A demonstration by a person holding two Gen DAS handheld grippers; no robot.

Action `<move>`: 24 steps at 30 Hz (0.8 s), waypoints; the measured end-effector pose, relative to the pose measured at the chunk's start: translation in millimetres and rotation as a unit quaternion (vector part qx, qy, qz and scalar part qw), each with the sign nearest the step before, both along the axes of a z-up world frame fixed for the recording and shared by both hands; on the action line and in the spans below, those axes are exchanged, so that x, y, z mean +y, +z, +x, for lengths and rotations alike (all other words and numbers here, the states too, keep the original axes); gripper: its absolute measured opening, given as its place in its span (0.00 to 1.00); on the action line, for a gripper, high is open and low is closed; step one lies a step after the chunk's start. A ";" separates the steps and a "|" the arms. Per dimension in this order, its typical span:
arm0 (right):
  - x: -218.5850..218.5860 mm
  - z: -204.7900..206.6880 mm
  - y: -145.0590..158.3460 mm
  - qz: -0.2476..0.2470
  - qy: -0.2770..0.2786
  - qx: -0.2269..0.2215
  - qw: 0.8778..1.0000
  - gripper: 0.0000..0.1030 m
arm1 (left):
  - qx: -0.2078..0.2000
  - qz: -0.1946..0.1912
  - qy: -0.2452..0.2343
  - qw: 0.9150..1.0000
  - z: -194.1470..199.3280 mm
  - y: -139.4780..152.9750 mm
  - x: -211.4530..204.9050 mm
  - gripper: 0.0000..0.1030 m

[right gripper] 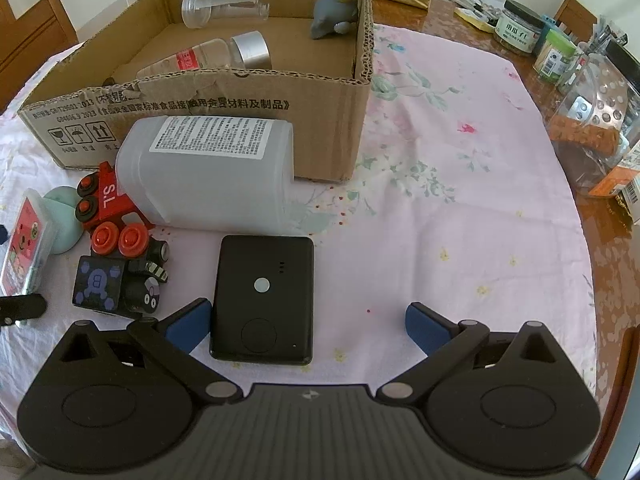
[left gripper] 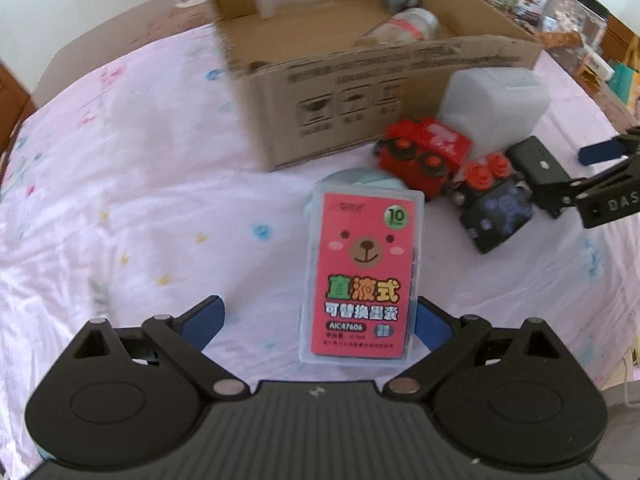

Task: Organize rigid objects
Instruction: 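Move the left gripper to the pink card pack while the right gripper approaches the black power bank, then lower the left gripper over the pink card pack while the right gripper lowers onto the power bank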

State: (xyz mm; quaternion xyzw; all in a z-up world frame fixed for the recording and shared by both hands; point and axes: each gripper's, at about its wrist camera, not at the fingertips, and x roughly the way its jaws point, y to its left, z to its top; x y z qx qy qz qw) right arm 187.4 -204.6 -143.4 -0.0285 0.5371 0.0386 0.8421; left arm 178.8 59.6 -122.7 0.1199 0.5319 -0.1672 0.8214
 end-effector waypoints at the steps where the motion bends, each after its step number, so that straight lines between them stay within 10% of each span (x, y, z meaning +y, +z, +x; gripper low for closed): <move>1: -0.1 0.1 0.0 0.000 0.000 0.000 1.000 1.00 | 0.000 0.001 0.007 1.000 -0.5 0.1 4.5 0.96; 24: -1.3 -2.0 1.0 0.000 0.018 -0.003 1.000 1.00 | -0.026 0.032 0.152 0.987 11.3 9.7 72.0 0.97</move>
